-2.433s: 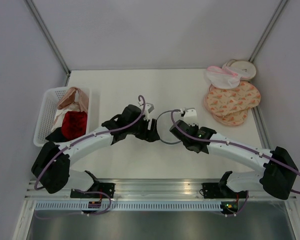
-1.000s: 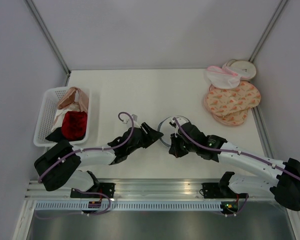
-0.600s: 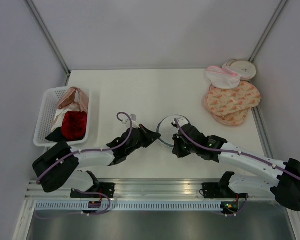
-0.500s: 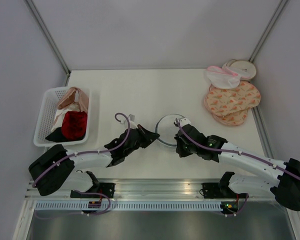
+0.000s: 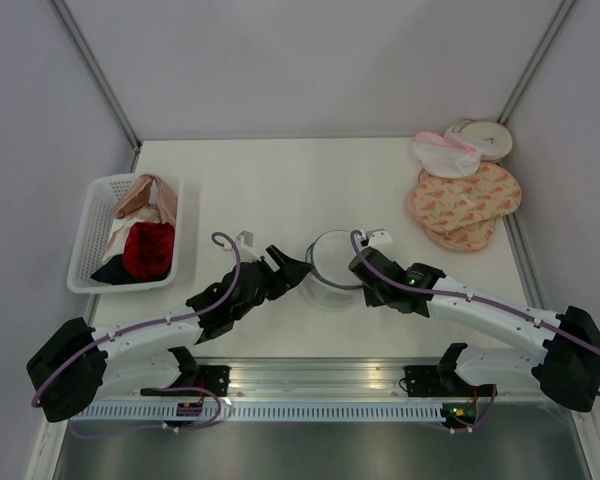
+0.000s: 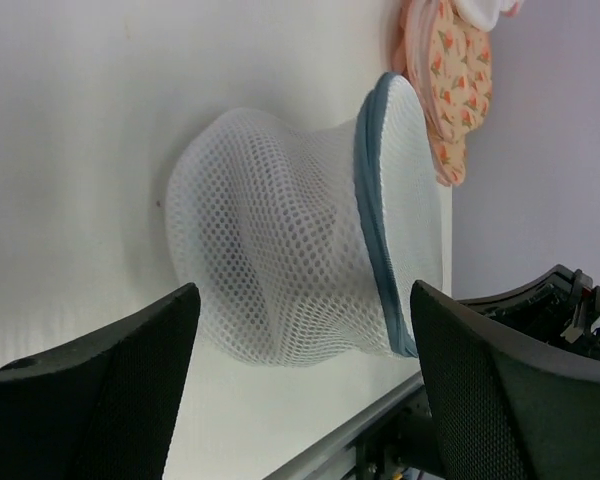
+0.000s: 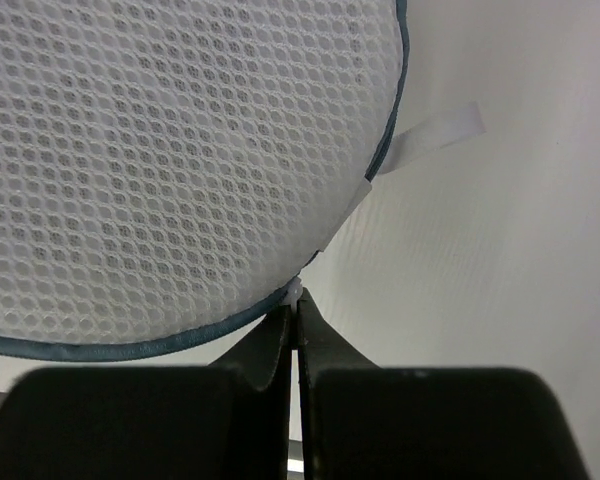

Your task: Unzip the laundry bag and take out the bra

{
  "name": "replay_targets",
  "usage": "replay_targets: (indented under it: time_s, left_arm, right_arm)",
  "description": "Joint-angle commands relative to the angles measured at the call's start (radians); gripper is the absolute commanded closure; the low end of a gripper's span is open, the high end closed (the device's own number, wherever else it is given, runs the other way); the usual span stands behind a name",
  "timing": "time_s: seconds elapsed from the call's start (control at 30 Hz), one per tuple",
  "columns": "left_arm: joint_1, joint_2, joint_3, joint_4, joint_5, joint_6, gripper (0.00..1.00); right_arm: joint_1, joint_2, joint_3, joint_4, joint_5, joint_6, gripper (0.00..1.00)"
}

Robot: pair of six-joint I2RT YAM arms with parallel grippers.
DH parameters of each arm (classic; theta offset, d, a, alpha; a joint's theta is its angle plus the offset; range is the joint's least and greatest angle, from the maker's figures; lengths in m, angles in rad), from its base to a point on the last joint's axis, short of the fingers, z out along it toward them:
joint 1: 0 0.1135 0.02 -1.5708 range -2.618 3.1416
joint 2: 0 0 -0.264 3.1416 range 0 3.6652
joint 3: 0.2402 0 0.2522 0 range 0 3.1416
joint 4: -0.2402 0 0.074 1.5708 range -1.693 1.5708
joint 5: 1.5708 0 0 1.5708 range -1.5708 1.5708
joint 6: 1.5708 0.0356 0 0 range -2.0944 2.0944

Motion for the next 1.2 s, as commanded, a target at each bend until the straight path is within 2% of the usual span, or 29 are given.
replay_targets:
  time_s: [0.0,0.07,0.13,0.3,0.43,0.63,0.7,0.73,0.77,0.87,0.9,1.17]
  left_arm:
    - [0.003,-0.056,0.018,-0.103,-0.119,0.074,0.11]
    - [0.003,-0.096,0.006,-0.101,-0.184,0.090,0.04]
    - [0.004,-0.106,0.001,-0.081,-0.230,0.129,0.02]
    - [0.012,-0.038,0.027,0.043,-0.223,0.244,0.00]
    - [0.038,0.101,0.110,0.073,-0.082,0.282,0.02]
    - [0.049,0.238,0.127,0.279,0.104,0.338,0.08]
    - [0.050,0.256,0.138,0.287,0.139,0.354,0.20]
    - [0.050,0.264,0.150,0.270,0.146,0.358,0.30]
    - [0.052,0.267,0.152,0.261,0.150,0.364,0.55]
    - [0.052,0.258,0.153,0.223,0.140,0.365,0.88]
    - [0.053,0.252,0.150,0.221,0.130,0.364,0.91]
    - [0.053,0.131,0.078,0.218,0.089,0.325,0.91]
  right_arm:
    - [0.000,0.017,0.010,-0.029,0.056,0.013,1.00]
    - [-0.001,0.017,0.005,-0.026,0.058,0.012,1.00]
    - [0.000,0.019,-0.003,-0.020,0.053,0.001,0.99]
    - [-0.001,0.022,-0.013,-0.019,0.078,0.001,0.99]
    - [0.000,0.046,-0.013,-0.035,0.113,0.018,1.00]
    - [-0.001,0.052,-0.013,-0.038,0.124,0.028,0.99]
    - [0.000,0.051,-0.013,-0.042,0.127,0.031,1.00]
    - [0.000,0.046,-0.013,-0.044,0.136,0.035,1.00]
    - [0.000,0.045,-0.013,-0.046,0.138,0.035,1.00]
    - [0.000,0.037,-0.013,-0.055,0.158,0.053,1.00]
    - [-0.001,0.036,-0.013,-0.056,0.159,0.059,1.00]
    - [-0.012,0.034,-0.013,-0.098,0.228,0.137,0.99]
